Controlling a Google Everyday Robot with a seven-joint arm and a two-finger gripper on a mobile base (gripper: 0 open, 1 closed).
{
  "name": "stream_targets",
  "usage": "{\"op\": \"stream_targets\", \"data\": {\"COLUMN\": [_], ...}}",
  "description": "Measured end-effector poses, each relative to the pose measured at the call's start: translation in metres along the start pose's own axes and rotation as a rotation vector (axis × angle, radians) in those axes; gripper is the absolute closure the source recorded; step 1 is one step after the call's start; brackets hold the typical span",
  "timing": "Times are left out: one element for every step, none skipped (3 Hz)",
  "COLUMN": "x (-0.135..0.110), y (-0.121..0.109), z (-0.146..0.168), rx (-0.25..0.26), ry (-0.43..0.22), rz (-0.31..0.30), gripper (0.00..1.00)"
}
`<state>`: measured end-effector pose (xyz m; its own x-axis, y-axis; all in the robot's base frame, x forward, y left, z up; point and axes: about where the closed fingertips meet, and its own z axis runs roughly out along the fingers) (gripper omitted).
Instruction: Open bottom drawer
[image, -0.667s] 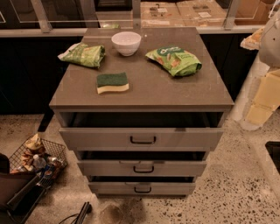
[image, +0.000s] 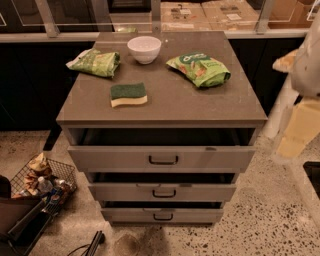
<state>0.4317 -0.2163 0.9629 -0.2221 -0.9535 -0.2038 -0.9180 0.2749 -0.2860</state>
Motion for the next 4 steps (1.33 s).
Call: {"op": "stream_targets", "data": {"x": [0.012,0.018,0.017,0.03], "y": [0.032,0.073,0.113,0.126], "z": [0.025,0.046,0.077,0.107], "rx": [0.042,0.104,0.138,0.139], "ry": [0.001,-0.016,-0.052,-0.052], "rz": [-0.012,0.014,0.06,0.087], "gripper": [0.0,0.0,0.0,0.0]}}
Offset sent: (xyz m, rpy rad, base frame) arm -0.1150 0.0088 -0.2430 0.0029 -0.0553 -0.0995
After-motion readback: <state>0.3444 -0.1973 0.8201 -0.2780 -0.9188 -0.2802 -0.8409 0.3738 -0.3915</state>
